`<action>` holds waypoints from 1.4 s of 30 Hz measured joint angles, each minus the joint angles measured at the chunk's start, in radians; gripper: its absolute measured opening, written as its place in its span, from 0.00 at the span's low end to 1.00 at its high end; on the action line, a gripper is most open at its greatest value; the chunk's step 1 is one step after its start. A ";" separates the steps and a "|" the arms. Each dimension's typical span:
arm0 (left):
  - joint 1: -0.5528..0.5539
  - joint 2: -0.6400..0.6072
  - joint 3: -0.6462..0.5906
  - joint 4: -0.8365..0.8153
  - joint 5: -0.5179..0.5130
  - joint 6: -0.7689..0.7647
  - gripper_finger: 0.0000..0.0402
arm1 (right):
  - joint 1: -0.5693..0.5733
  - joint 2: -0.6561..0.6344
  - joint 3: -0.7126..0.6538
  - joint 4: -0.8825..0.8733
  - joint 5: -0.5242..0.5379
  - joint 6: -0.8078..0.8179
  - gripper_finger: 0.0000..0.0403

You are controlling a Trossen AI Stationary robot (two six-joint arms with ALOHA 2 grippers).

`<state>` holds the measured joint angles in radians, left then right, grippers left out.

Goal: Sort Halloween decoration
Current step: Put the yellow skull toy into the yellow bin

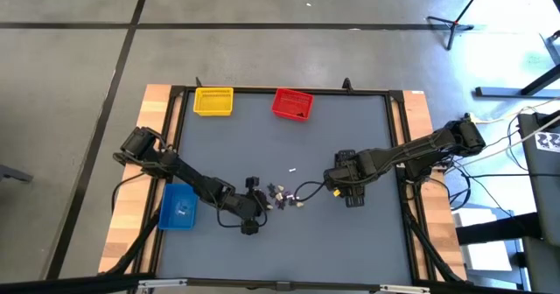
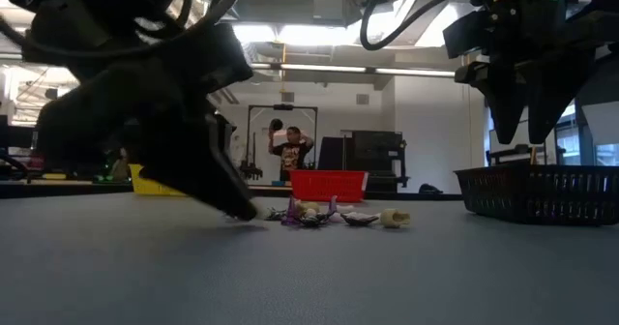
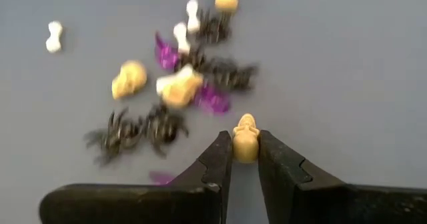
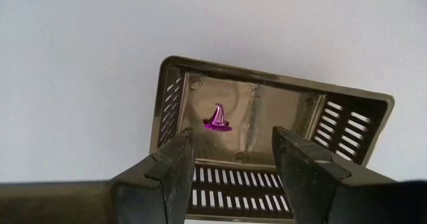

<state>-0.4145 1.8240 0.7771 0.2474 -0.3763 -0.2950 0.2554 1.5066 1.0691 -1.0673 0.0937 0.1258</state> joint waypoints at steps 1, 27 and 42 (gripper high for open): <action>0.000 0.000 0.010 0.000 -0.001 0.000 0.12 | 0.000 0.000 0.000 0.000 0.000 0.000 0.49; 0.285 -0.637 0.088 -0.648 -0.162 0.017 0.12 | 0.000 0.000 0.000 0.003 0.000 -0.001 0.49; 0.837 -0.845 0.011 -0.895 -0.219 0.017 0.12 | 0.000 0.000 0.000 0.008 0.000 -0.001 0.49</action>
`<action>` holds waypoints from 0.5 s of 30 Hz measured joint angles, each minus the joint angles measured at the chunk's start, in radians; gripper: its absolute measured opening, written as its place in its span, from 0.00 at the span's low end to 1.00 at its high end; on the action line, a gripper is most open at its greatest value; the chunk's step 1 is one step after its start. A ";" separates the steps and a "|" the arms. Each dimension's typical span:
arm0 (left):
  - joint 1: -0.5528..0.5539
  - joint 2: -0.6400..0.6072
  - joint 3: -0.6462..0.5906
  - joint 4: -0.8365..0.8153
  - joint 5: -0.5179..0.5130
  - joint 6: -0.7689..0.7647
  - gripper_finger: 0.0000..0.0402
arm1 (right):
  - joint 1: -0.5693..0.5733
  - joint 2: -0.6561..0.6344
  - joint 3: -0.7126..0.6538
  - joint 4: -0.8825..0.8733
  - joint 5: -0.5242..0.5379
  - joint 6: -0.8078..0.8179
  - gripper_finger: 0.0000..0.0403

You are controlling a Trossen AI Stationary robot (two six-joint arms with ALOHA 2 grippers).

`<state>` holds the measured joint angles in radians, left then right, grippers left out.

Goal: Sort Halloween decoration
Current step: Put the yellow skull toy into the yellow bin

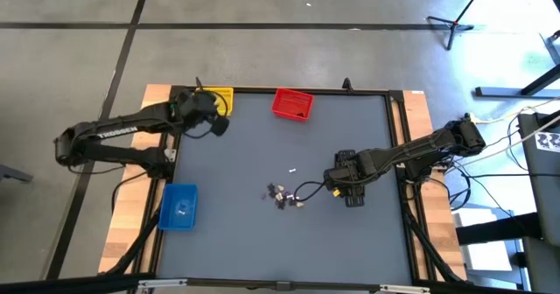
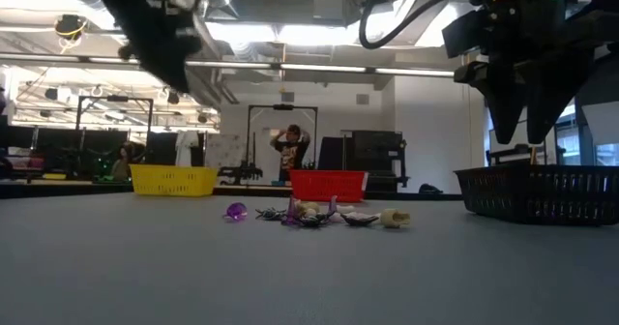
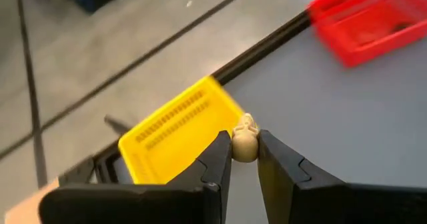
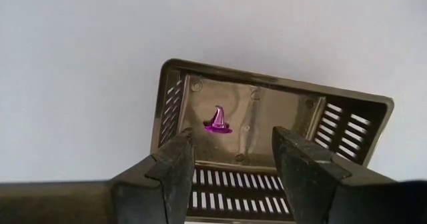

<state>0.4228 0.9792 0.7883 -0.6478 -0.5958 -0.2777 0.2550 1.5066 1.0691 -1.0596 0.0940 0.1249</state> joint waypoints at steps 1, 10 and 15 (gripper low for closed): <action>0.029 0.007 -0.022 0.024 0.016 0.000 0.12 | 0.000 0.000 0.000 0.001 0.000 0.000 0.49; 0.217 0.046 -0.165 0.189 0.041 0.000 0.12 | 0.000 0.000 0.000 0.017 0.000 0.000 0.49; 0.255 0.049 -0.231 0.285 0.040 -0.001 0.12 | 0.000 0.000 0.000 0.020 0.000 0.000 0.49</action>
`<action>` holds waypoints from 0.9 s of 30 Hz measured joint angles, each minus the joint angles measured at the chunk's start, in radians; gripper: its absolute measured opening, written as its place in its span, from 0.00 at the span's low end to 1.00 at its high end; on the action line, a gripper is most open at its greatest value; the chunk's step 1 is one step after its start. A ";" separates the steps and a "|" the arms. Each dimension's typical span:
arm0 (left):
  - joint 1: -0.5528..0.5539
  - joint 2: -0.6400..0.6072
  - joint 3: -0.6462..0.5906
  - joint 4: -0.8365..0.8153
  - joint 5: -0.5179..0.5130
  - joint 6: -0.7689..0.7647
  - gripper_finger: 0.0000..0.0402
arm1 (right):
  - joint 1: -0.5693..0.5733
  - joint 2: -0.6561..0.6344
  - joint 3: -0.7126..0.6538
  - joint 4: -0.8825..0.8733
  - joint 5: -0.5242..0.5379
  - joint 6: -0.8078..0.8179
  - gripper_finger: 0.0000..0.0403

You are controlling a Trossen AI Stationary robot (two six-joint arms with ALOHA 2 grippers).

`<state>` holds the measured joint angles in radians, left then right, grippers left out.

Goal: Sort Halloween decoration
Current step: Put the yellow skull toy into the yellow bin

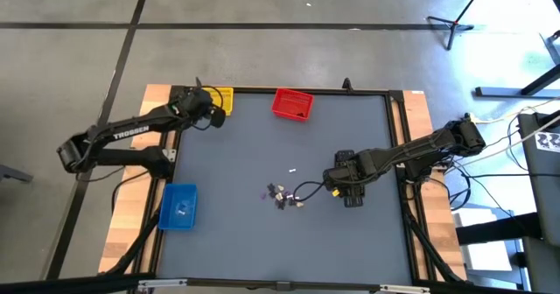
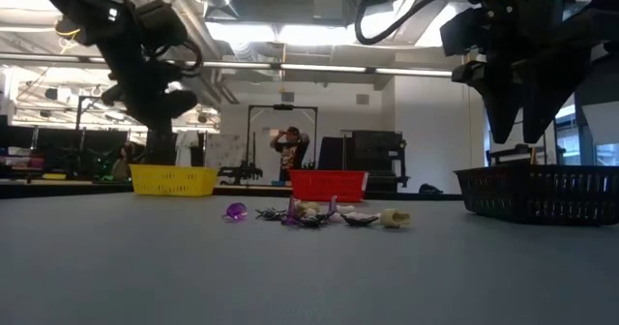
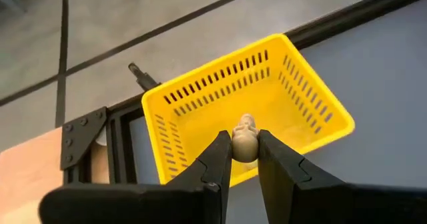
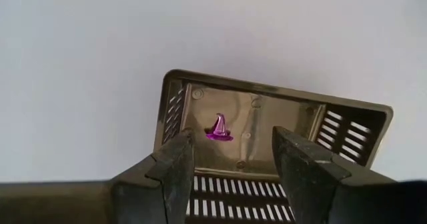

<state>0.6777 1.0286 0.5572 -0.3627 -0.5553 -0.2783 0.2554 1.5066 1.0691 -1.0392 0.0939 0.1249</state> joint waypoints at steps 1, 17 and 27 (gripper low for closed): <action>0.004 0.000 -0.012 0.014 0.000 0.000 0.12 | 0.000 0.000 0.000 0.000 0.000 0.000 0.49; 0.012 0.000 -0.087 0.020 -0.002 -0.009 0.17 | 0.000 0.000 0.000 0.003 0.000 0.000 0.49; 0.012 -0.001 -0.087 0.019 -0.001 -0.060 0.32 | 0.000 0.000 0.000 0.021 0.000 -0.028 0.49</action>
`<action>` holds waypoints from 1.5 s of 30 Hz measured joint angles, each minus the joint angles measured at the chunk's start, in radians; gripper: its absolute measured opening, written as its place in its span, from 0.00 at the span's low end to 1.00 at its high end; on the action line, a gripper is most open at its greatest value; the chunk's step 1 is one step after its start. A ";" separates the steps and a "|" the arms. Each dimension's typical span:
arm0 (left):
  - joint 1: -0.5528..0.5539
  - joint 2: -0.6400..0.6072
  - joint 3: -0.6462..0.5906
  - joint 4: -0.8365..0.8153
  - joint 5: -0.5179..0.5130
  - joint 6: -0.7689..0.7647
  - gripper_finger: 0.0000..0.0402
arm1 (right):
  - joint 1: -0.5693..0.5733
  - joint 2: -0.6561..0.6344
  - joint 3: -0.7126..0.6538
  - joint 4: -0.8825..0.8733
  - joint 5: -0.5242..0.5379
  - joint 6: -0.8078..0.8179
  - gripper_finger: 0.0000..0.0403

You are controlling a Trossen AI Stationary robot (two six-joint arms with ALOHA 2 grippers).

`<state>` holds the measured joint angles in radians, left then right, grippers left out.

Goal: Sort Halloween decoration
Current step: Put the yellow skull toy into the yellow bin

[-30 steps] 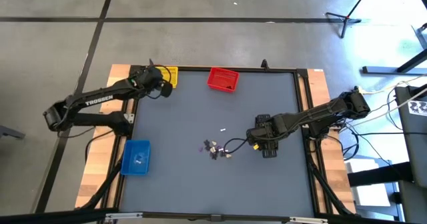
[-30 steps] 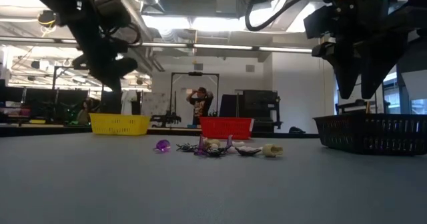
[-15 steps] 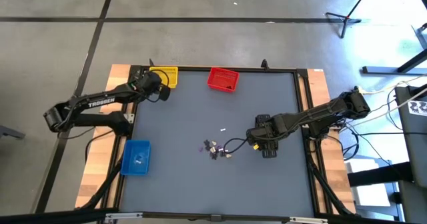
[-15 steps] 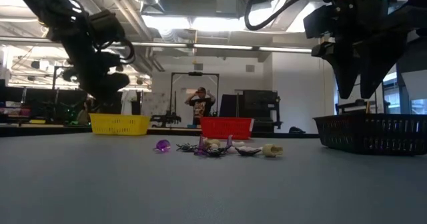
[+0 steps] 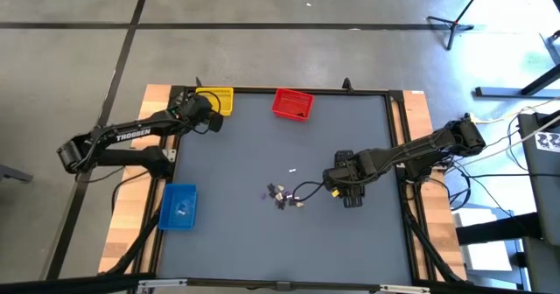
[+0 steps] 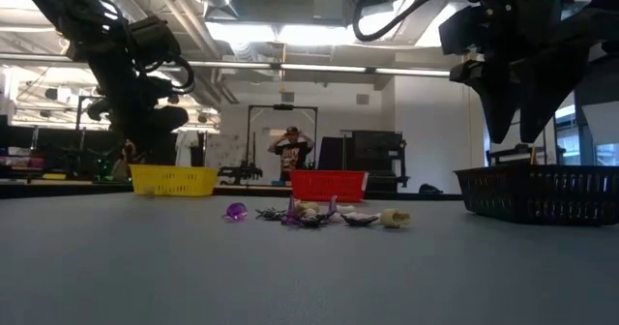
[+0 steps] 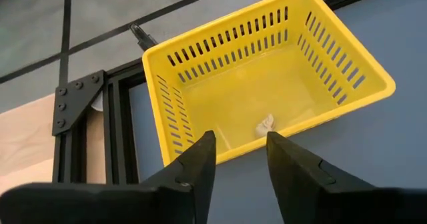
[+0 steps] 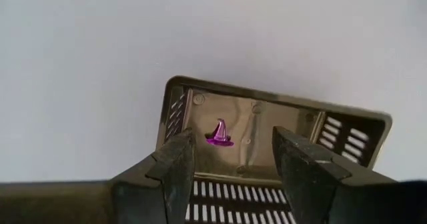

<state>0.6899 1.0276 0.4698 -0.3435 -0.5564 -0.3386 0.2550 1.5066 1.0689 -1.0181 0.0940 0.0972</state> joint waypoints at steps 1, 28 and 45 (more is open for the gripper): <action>0.000 -0.002 0.000 0.000 0.000 0.000 0.32 | 0.000 0.000 0.000 0.004 0.000 -0.013 0.49; -0.077 -0.020 0.022 -0.010 0.706 -0.180 0.32 | 0.000 0.000 0.000 0.038 0.011 -0.054 0.49; -0.454 -0.008 0.022 -0.069 0.332 -0.480 0.32 | 0.000 0.000 0.000 0.052 0.011 -0.054 0.49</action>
<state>0.2355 1.0195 0.4915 -0.4128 -0.2241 -0.8181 0.2550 1.5066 1.0688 -0.9665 0.1051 0.0436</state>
